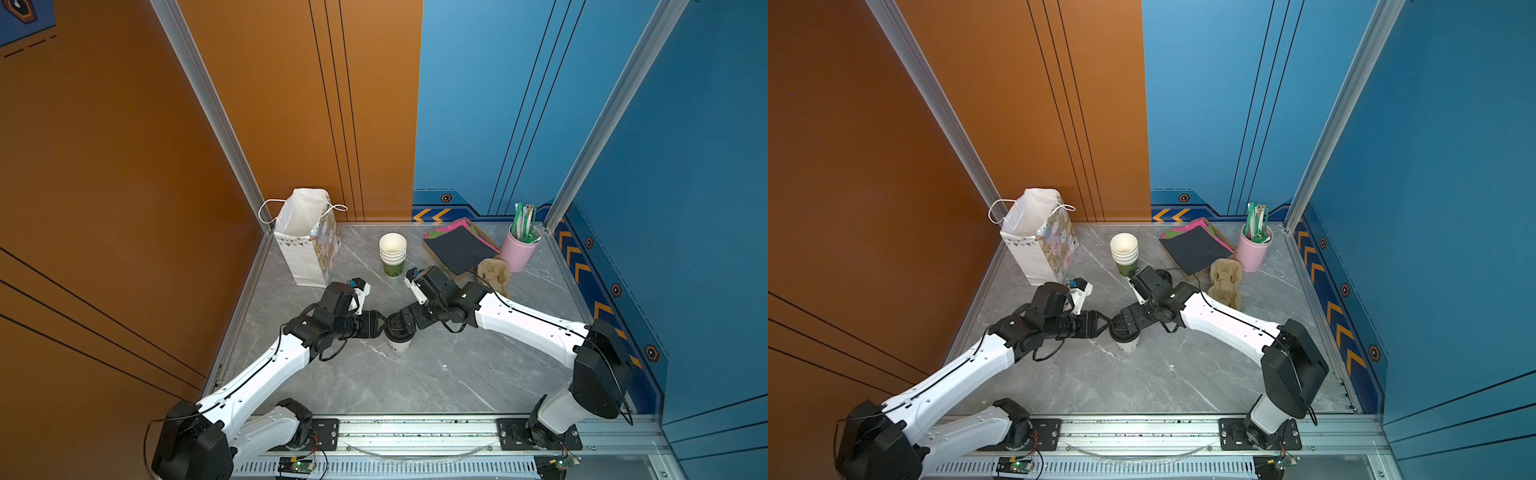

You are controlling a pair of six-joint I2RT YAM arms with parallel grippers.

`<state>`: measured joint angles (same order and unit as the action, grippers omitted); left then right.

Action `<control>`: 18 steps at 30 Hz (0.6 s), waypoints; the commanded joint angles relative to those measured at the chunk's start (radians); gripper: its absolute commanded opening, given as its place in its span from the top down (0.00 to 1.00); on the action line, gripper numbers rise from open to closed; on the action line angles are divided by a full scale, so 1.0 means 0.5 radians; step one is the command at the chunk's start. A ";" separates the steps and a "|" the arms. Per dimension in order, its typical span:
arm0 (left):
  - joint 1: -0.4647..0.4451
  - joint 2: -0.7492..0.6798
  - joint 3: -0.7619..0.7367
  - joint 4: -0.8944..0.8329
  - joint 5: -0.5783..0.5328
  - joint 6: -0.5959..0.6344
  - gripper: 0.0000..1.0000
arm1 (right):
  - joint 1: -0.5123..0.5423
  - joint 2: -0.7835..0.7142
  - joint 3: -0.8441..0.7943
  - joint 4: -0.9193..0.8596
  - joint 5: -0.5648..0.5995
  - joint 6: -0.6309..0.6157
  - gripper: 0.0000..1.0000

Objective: Pack the takeout coffee

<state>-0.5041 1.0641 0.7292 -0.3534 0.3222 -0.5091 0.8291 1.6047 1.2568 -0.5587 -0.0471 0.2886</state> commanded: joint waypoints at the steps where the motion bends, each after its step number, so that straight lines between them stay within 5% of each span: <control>1: 0.009 -0.044 -0.044 0.083 0.075 0.013 0.38 | -0.022 0.001 0.140 -0.095 -0.034 -0.049 0.00; 18: -0.051 -0.068 -0.194 0.168 0.250 -0.060 0.37 | -0.106 0.232 0.391 -0.207 -0.178 -0.416 0.00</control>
<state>-0.5144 1.0485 0.6537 -0.2806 0.4206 -0.5247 0.7830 1.6844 1.4113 -0.5976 -0.1246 0.1467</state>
